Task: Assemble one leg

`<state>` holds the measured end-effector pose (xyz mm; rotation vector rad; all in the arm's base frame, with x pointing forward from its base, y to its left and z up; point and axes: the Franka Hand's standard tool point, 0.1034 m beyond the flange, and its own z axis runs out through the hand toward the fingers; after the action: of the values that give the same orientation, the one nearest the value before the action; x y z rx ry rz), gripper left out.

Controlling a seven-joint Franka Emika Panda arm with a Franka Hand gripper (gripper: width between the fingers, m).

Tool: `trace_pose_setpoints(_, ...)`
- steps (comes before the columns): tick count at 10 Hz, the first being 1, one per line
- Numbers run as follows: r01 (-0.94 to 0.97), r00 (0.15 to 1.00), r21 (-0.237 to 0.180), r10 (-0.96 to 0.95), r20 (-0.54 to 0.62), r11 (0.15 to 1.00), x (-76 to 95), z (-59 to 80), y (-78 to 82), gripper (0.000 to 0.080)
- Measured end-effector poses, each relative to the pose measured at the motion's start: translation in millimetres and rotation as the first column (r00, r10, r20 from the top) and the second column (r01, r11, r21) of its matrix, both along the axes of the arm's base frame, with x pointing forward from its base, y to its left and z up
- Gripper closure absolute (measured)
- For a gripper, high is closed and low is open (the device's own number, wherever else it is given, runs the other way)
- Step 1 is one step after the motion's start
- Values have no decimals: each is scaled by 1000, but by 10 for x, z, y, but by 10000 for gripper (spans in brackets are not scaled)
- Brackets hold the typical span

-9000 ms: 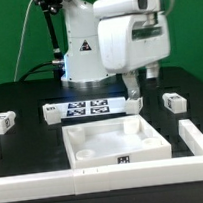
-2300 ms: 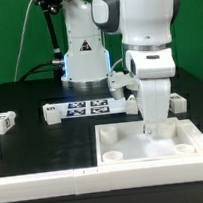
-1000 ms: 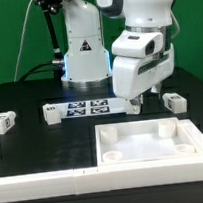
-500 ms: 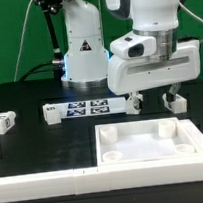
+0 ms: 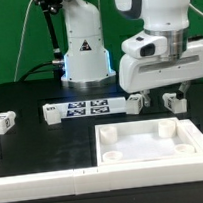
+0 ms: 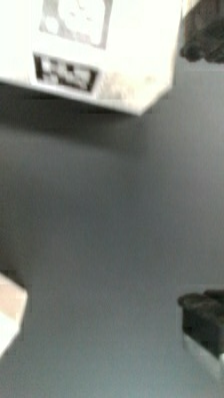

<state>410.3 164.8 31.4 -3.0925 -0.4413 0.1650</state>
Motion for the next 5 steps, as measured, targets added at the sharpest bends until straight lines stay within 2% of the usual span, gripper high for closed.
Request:
trace_pose_setpoints(2, -5, 1000, 8, 5, -6, 1000, -32, 14, 118, 150)
trace_pose_setpoints(4, -14, 999, -9, 13, -44, 1000, -61, 9, 92, 150)
trace_pose_setpoints(5, -19, 993, -42, 14, -117, 999, -96, 17, 60, 150)
